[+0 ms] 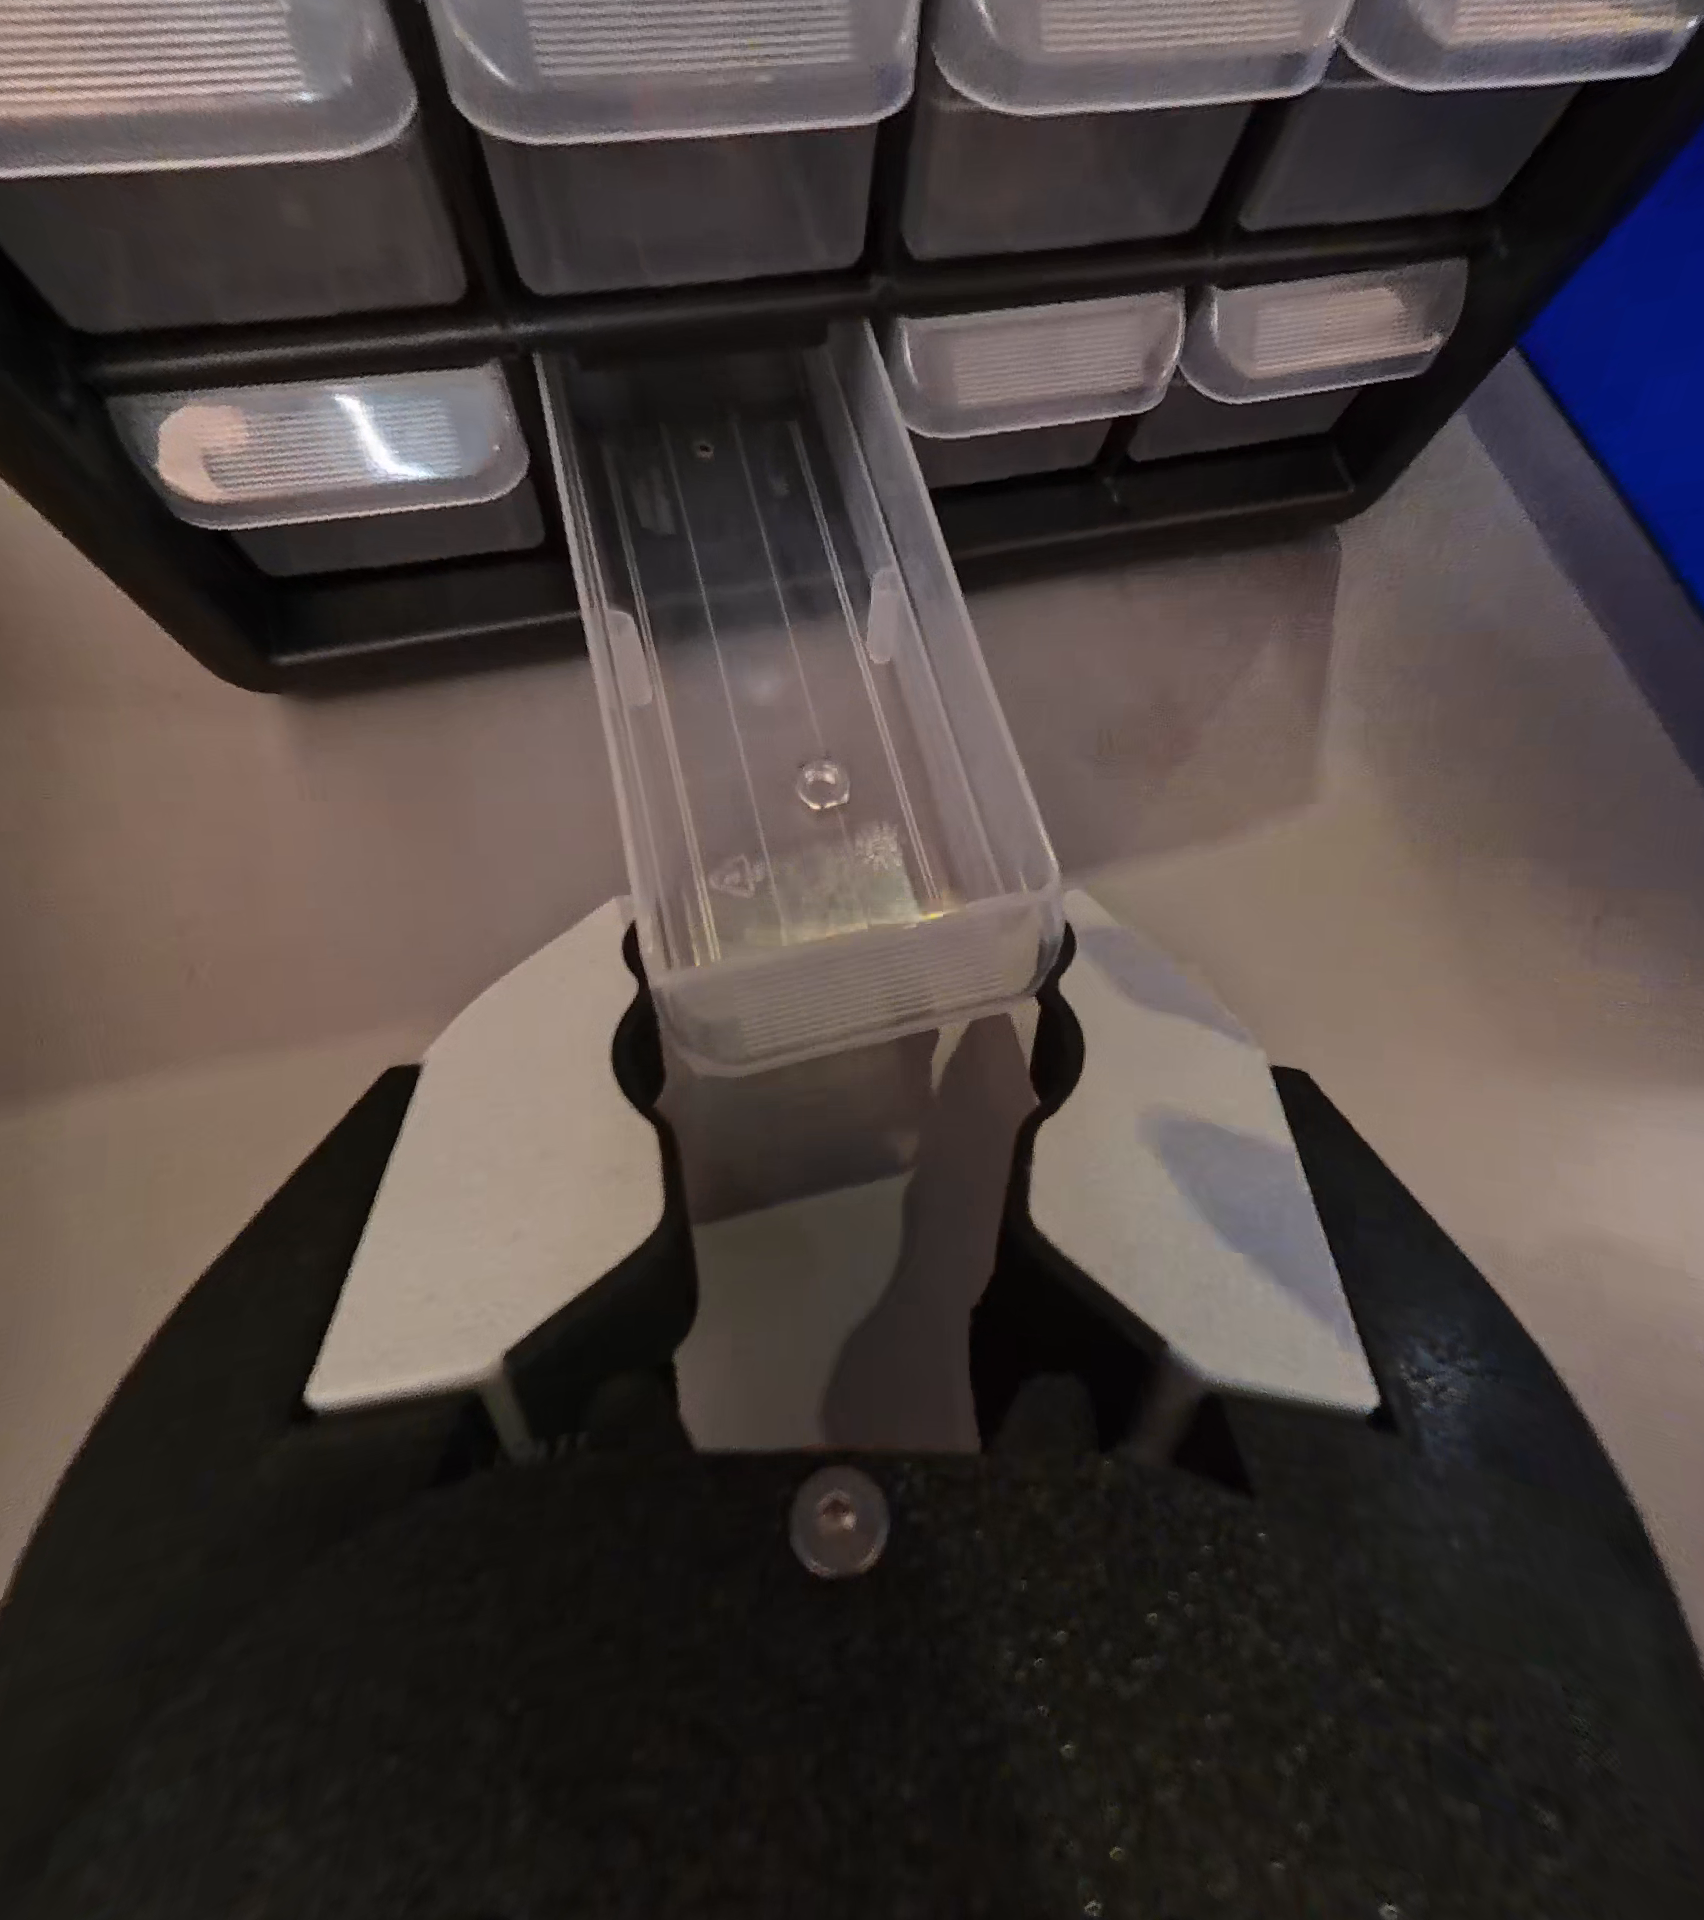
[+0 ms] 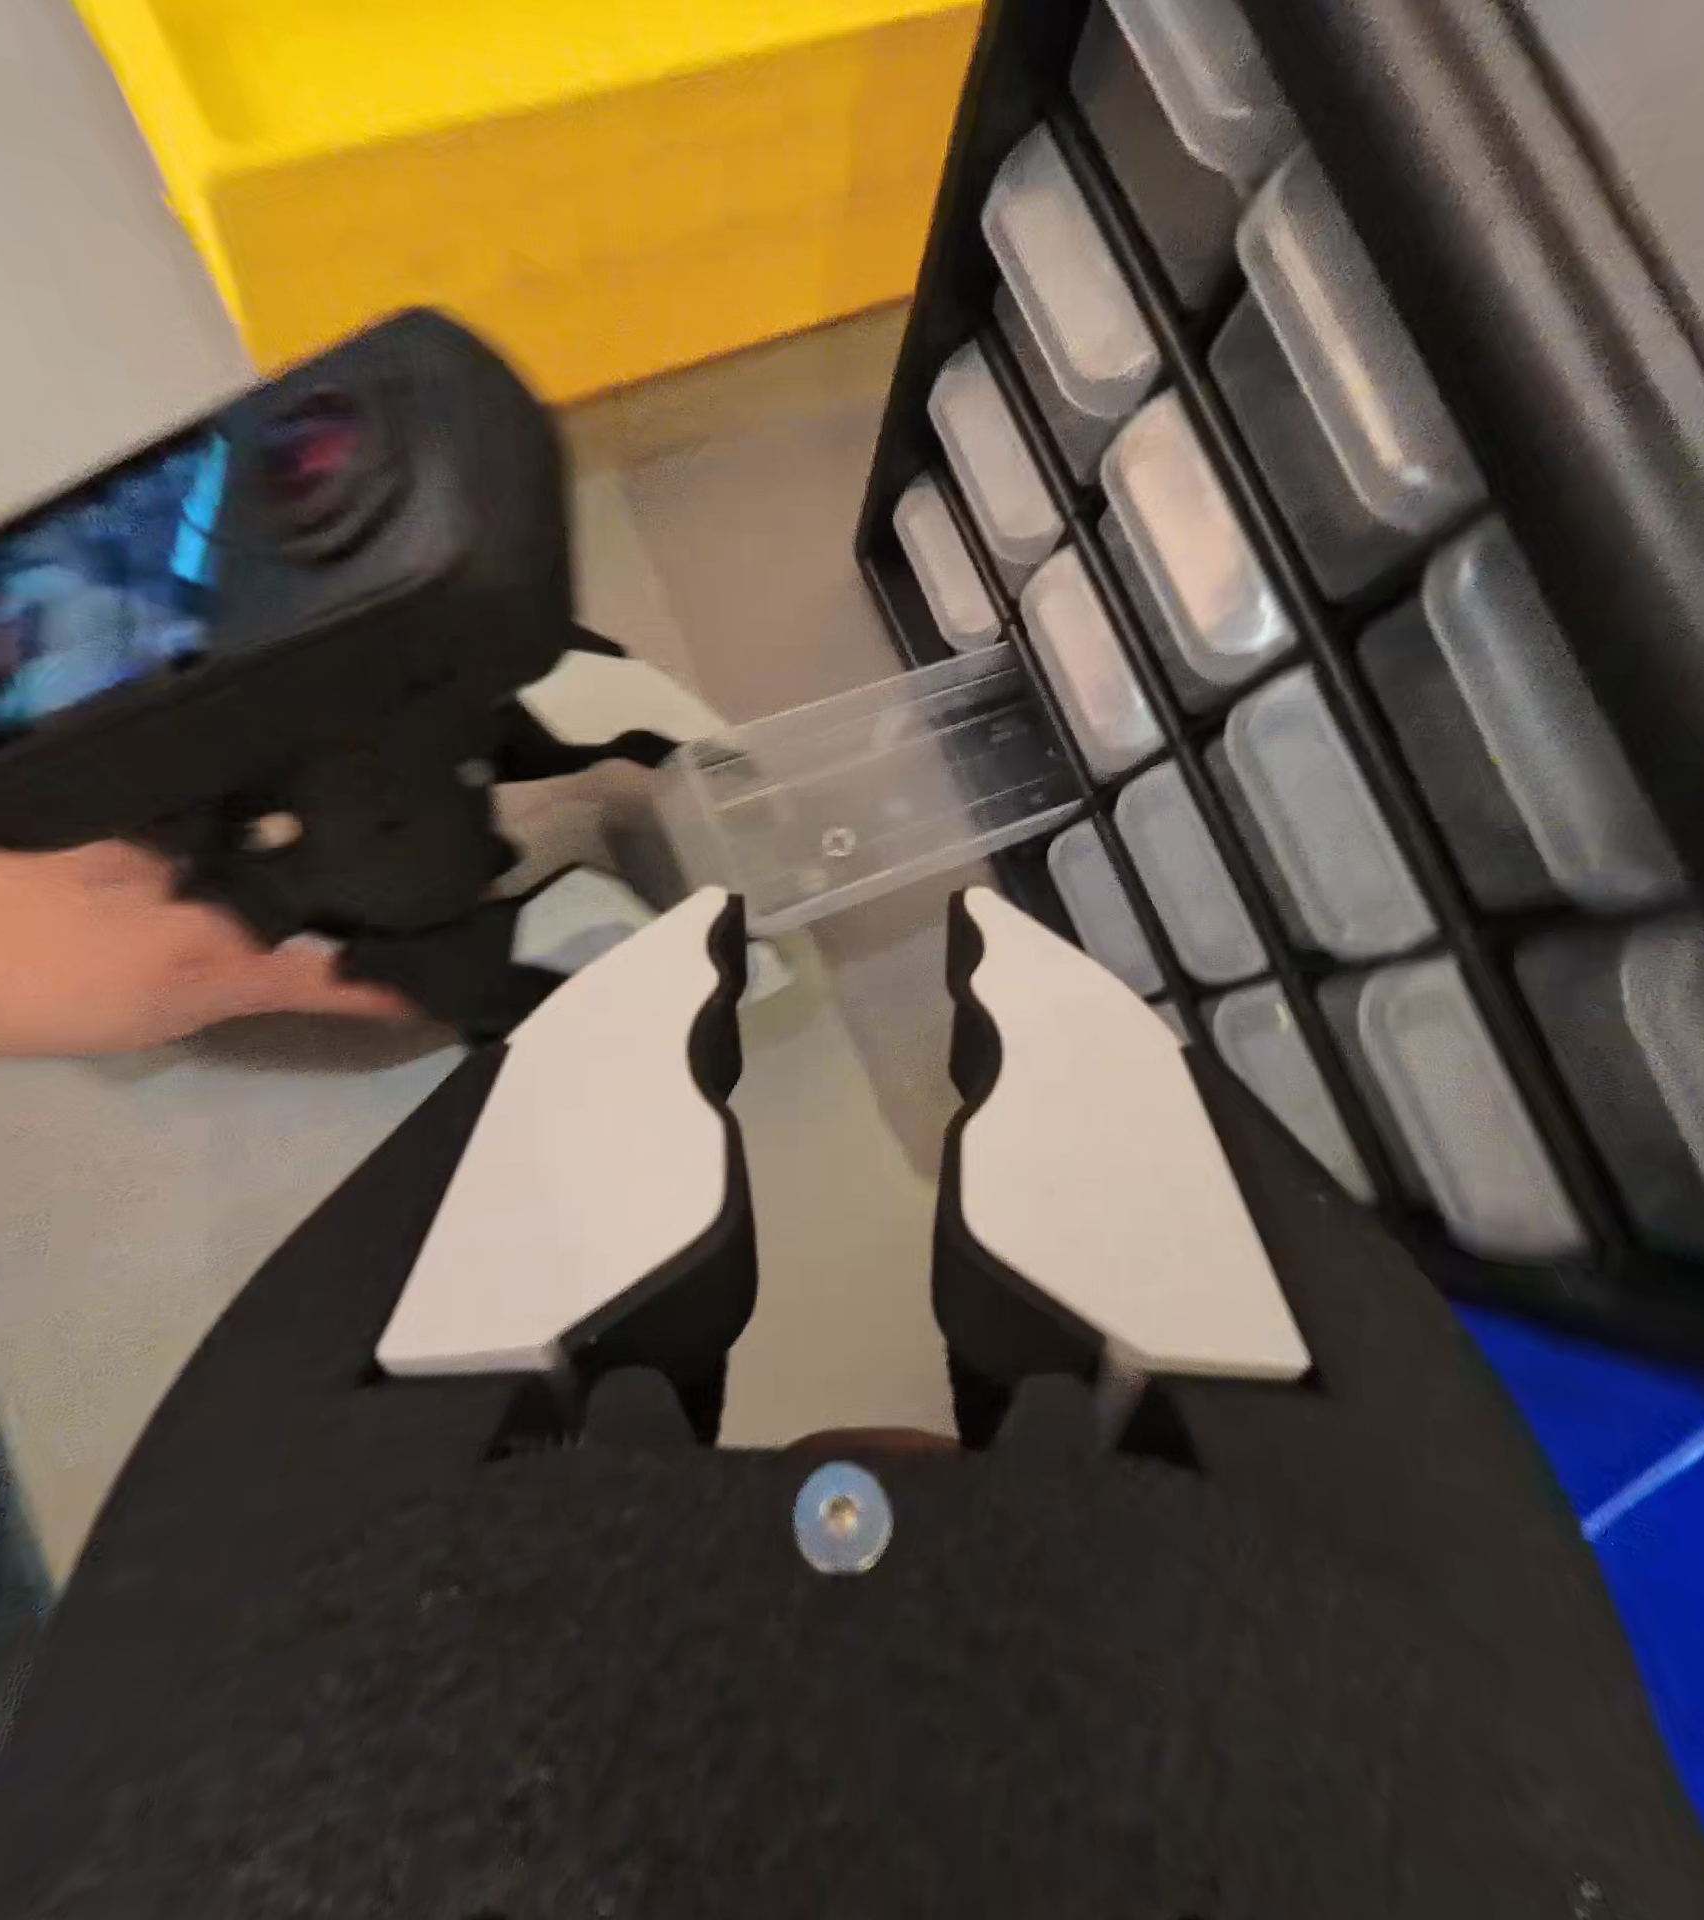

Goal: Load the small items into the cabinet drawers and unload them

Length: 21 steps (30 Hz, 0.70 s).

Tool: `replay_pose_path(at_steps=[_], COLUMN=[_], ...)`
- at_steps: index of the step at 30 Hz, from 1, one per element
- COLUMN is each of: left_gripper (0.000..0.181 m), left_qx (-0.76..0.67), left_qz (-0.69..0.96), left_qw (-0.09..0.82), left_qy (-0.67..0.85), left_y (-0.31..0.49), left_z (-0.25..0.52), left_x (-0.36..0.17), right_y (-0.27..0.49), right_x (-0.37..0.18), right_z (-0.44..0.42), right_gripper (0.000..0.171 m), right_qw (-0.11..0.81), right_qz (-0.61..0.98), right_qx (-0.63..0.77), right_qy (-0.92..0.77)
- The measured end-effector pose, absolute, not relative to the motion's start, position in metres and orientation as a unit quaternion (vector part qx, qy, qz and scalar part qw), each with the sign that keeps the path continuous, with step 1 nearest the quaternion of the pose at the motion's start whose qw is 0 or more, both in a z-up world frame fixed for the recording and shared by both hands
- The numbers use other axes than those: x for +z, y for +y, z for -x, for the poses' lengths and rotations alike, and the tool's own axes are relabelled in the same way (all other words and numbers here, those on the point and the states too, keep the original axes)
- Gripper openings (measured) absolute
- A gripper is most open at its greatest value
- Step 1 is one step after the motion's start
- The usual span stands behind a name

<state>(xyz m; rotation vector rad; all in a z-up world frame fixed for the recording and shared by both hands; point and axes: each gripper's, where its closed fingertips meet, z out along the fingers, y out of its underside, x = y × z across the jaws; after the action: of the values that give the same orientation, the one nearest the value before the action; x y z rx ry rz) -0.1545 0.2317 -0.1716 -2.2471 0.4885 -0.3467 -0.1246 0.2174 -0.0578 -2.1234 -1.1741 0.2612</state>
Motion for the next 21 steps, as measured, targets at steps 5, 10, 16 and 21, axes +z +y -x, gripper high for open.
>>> replay_pose_path(at_steps=[5,10,16,21], left_gripper=[0.069,0.069,0.069,0.069], left_qx=[-0.144,-0.142,-0.133,-0.131], left_qz=[0.885,0.880,0.874,0.872], left_qw=[0.398,0.408,0.421,0.424], left_qy=[0.195,0.198,0.205,0.206], left_y=[0.219,0.215,0.215,0.215], left_z=[0.158,0.159,0.160,0.159], left_x=[-0.173,-0.176,-0.173,-0.173], right_y=[0.237,0.242,0.232,0.236], right_x=[-0.106,-0.131,-0.155,-0.166], right_z=[0.153,0.163,0.165,0.154], right_gripper=[0.033,0.029,0.027,0.027], right_qw=[0.238,0.149,0.045,0.001], right_qz=[0.811,0.818,0.813,0.801], right_qx=[0.088,0.096,0.066,0.006], right_qy=[-0.527,-0.546,-0.577,-0.598])
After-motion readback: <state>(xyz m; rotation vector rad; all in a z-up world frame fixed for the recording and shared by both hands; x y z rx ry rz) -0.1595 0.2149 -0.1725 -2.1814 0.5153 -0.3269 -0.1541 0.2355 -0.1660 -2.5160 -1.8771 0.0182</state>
